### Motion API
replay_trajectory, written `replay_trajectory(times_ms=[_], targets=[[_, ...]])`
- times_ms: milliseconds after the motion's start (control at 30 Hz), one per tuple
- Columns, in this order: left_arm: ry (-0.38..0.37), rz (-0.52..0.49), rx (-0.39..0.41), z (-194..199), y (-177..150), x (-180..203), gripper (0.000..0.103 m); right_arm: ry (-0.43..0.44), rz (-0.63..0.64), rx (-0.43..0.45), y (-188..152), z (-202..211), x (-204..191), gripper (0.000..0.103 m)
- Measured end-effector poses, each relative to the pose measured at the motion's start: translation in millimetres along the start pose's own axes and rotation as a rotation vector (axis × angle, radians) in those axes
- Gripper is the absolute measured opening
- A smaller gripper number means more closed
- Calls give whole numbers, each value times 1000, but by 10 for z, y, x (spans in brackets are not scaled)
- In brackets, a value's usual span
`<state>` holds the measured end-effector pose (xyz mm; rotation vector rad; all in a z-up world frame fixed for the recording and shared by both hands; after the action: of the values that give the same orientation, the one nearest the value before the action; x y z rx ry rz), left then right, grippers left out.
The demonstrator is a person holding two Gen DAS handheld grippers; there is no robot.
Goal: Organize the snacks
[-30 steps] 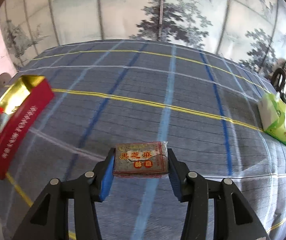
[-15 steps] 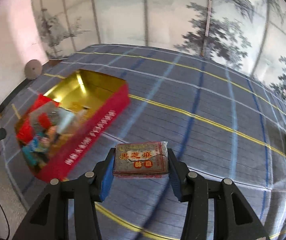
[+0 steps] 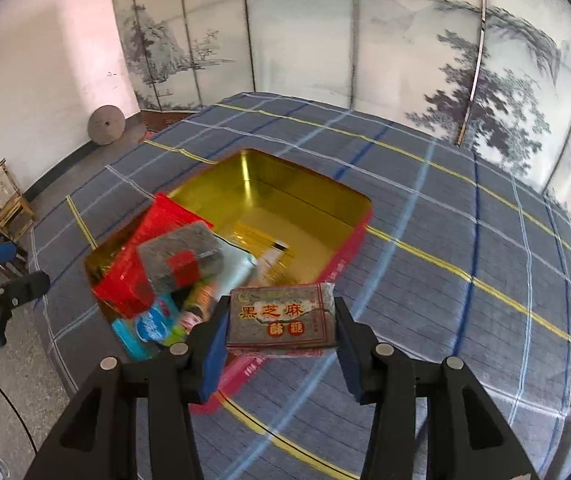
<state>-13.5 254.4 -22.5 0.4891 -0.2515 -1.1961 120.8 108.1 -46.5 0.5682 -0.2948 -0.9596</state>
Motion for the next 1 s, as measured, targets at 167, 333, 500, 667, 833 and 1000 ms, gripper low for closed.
replay_trajectory(times_ms=[167,333,500,667,833,1000], targets=[[15,2,-7,-3,-22,-55,84,24,33,4,83,-89,-193,48],[24,7,-14,-17,-30,-97,84,35,59,-7,126,-191,-330,48],[32,7,-22,-26,-42,-113,84,27,80,-20,172,-288,-419,48],[44,9,-29,-47,-54,-144,84,18,75,-23,213,-348,-412,48],[50,10,-29,-45,-57,-162,84,11,62,-45,209,-464,-386,48],[52,6,-28,-36,-47,-157,84,23,50,-53,214,-514,-382,48]])
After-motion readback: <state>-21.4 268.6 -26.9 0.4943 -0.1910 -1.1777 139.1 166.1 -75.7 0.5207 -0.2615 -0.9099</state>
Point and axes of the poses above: each gripper's, at about its wrist camera, not at the fingertips, and z roughly against the way its jaws point, x to its right, y to its top, the point moved 5 cm from there along -z, roughly the way its jaws point, and after that the axes turned 7 degrees about -x, right-handed, at the moved point
